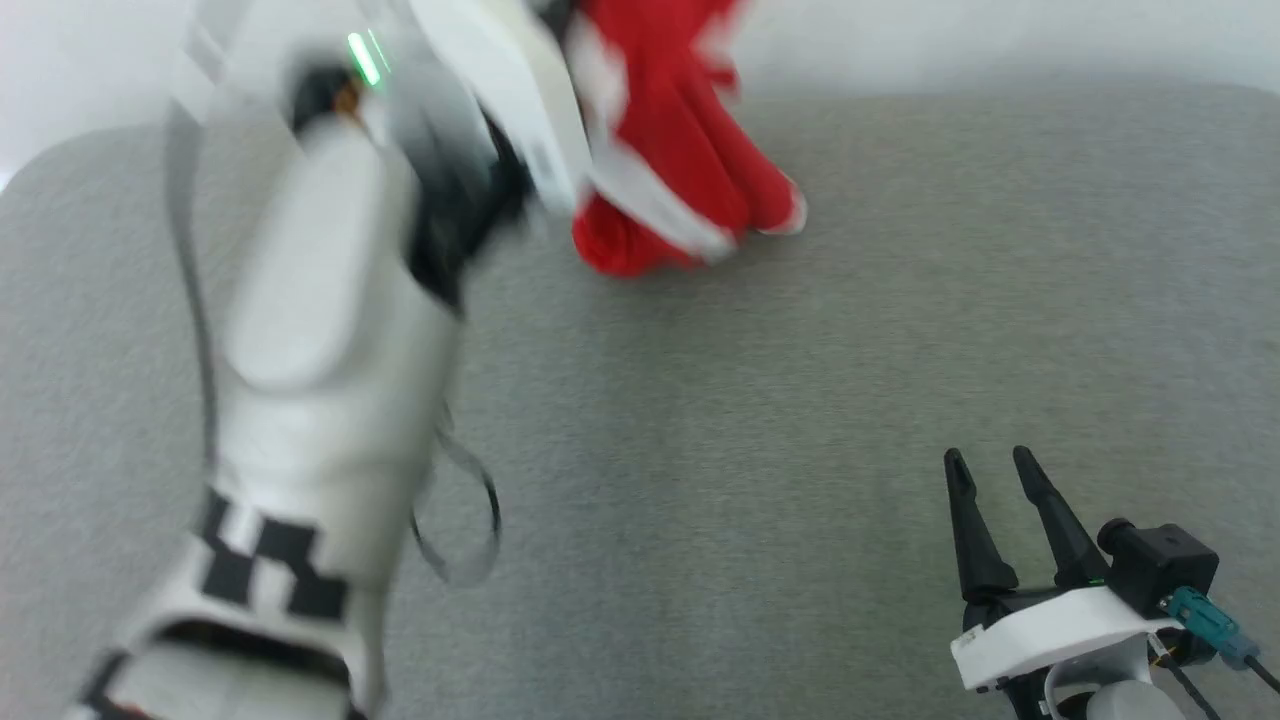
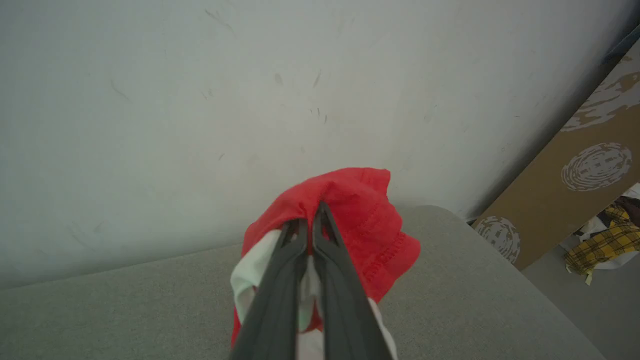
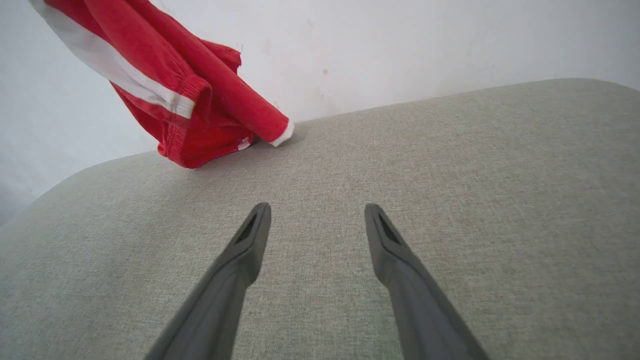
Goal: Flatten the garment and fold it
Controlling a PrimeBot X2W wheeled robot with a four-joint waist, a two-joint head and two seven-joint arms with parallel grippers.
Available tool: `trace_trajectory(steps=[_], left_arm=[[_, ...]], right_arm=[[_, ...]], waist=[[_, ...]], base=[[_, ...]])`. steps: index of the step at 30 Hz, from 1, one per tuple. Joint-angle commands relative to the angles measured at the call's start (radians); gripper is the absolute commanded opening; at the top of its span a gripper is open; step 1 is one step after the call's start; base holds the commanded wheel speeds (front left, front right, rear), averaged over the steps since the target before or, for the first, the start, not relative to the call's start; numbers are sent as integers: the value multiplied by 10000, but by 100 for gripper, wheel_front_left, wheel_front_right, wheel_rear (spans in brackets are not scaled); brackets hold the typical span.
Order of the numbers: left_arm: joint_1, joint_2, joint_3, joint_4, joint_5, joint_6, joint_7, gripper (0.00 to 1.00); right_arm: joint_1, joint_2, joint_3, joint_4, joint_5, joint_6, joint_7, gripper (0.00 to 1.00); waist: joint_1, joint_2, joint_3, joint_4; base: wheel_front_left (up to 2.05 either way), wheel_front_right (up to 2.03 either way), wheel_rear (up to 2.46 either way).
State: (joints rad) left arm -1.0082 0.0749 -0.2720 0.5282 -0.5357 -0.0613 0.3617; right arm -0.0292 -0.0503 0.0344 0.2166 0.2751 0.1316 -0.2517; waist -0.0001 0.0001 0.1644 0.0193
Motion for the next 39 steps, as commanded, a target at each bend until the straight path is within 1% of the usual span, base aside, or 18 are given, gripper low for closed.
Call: trace_trajectory(steps=[1, 3, 6, 7, 10, 13, 14, 15, 16, 19, 22, 25, 28, 30, 31, 35, 37, 39], left_arm=[[441, -55, -113, 138, -21, -32, -7, 0], [1191, -140, -596, 476, -43, -83, 55, 0], [2356, -215, -1261, 1004, -372, -206, 248, 0], [2743, -228, -1500, 1139, -541, -248, 334, 0], [3851, -240, -2618, 1188, -1405, -354, 804, 0], [4668, -243, -3612, 1109, -2190, -129, 1428, 0], [4813, -243, -3806, 1014, -2429, -5, 1511, 11], [4894, -244, -3947, 877, -2637, 99, 1511, 60], [4914, -244, -4005, 723, -2818, 225, 1421, 100], [4777, -245, -3791, 199, -3368, 538, 945, 100], [4521, -240, -3106, -371, -3776, 733, 120, 100], [4341, 138, -2269, -872, -3755, 887, -1020, 100], [4454, 737, -1557, -1305, -3465, 1066, -2282, 100], [4701, 1209, -1172, -1510, -3103, 1336, -3125, 100], [4835, 1464, -1034, -1639, -2826, 1450, -3622, 100], [5631, 2099, -610, -2083, -2017, 1780, -5430, 100], [6111, 2280, -431, -2382, -1625, 1940, -5954, 100], [6646, 2404, -308, -2739, -1225, 2024, -6145, 100]], right_arm=[[82, 1, 2, 32, 86, -9, -82, 100], [72, 1, 64, 59, 114, -9, -90, 100], [55, 1, 101, 59, 163, -9, -96, 100], [64, 1, 92, 44, 172, -9, -96, 100], [132, 1, 79, 40, 186, -9, -98, 100], [220, 1, 94, 40, 191, -9, -99, 100], [242, 1, 93, 35, 194, -9, -99, 100], [264, 1, 81, 24, 193, -9, -99, 100], [283, 1, 75, 17, 198, -9, -99, 100], [347, 1, 69, 7, 180, -9, -100, 100], [411, 1, 63, 9, 177, -9, -100, 100], [443, 1, 127, 44, 192, -9, -100, 100], [484, 1, 193, 115, 211, -9, -100, 100], [517, 1, 202, 178, 197, -9, -100, 100], [531, 1, 195, 211, 185, -9, -75, 100], [563, 1, 102, 229, 102, -9, 76, 100], [589, 1, 69, 190, 62, -9, 197, 100], [618, 1, 30, 173, 23, -9, 373, 100]], waist=[[1, -1, -317, -513], [1, -1, -291, -625], [1, -1, -292, -733], [1, -1, -304, -746], [1, -1, -350, -736], [1, -1, -416, -612], [1, -1, -447, -554], [1, -1, -465, -482], [1, -1, -486, -406], [1, -1, -632, -167], [1, -1, -808, 34], [1, -1, -1031, 152], [1, -1, -1288, 242], [1, -1, -1452, 294], [1, -1, -1510, 325], [1, -1, -1729, 439], [1, -1, -1795, 446], [1, -1, -1874, 435]], base=[[0, 0, 0], [0, 0, 0], [0, 0, 0], [0, 0, 0], [0, 0, 0], [0, 0, 0], [0, 0, 0], [0, 0, 0], [0, 0, 0], [0, 0, 0], [0, 0, 0], [0, 0, 0], [0, 0, 0], [0, 0, 0], [0, 0, 0], [0, 0, 0], [0, 0, 0], [0, 0, 0]])
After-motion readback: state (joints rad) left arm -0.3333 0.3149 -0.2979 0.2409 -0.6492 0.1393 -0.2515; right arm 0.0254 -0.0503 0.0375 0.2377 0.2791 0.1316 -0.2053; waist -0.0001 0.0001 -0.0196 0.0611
